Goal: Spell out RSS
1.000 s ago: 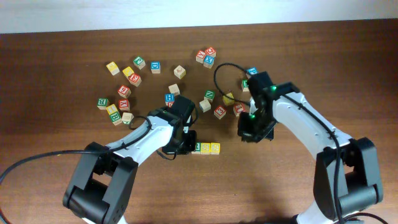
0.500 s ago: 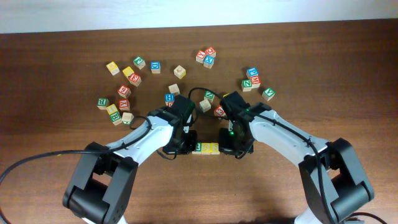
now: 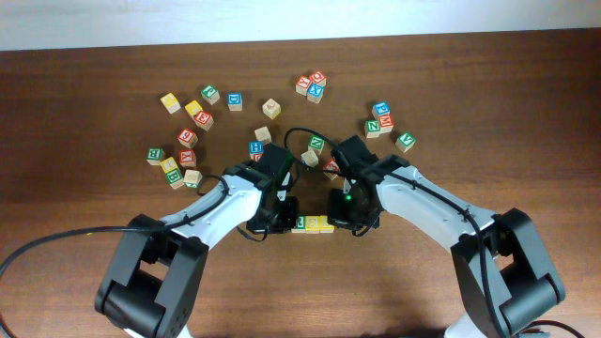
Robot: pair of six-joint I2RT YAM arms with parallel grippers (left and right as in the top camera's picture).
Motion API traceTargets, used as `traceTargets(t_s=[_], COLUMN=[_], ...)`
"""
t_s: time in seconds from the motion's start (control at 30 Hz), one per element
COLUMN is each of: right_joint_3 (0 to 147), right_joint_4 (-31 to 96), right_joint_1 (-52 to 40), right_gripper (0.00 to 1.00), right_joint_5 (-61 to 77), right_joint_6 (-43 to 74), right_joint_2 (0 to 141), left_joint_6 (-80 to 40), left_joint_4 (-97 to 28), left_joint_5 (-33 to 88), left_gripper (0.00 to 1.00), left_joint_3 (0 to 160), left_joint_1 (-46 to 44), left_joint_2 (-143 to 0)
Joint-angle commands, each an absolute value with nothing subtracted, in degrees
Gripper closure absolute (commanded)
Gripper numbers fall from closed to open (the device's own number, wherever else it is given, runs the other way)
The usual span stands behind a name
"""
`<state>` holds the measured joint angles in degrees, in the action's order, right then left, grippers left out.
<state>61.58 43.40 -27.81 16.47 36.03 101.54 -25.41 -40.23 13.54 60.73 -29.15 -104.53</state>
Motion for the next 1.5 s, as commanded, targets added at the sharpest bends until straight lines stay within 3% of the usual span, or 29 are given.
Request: traceTargets(t_s=[0.0, 1.47], right_joint_3=[59.79, 58.61], right_joint_4=[43.13, 36.4], right_joint_1=[-28.16, -28.56], right_gripper=[0.96, 0.96], right_joint_5=[13.69, 16.27], right_joint_6=[36.53, 36.29], right_joint_2=[101.75, 101.75], left_joint_6=[-26.13, -26.13], left_joint_4=[-40.12, -40.95], left_joint_5=[14.85, 15.2], left_gripper=[1.0, 1.0], left_joint_3=[60.34, 60.34], left_joint_1=[-29.36, -29.85], left_joint_2=[-105.27, -105.27])
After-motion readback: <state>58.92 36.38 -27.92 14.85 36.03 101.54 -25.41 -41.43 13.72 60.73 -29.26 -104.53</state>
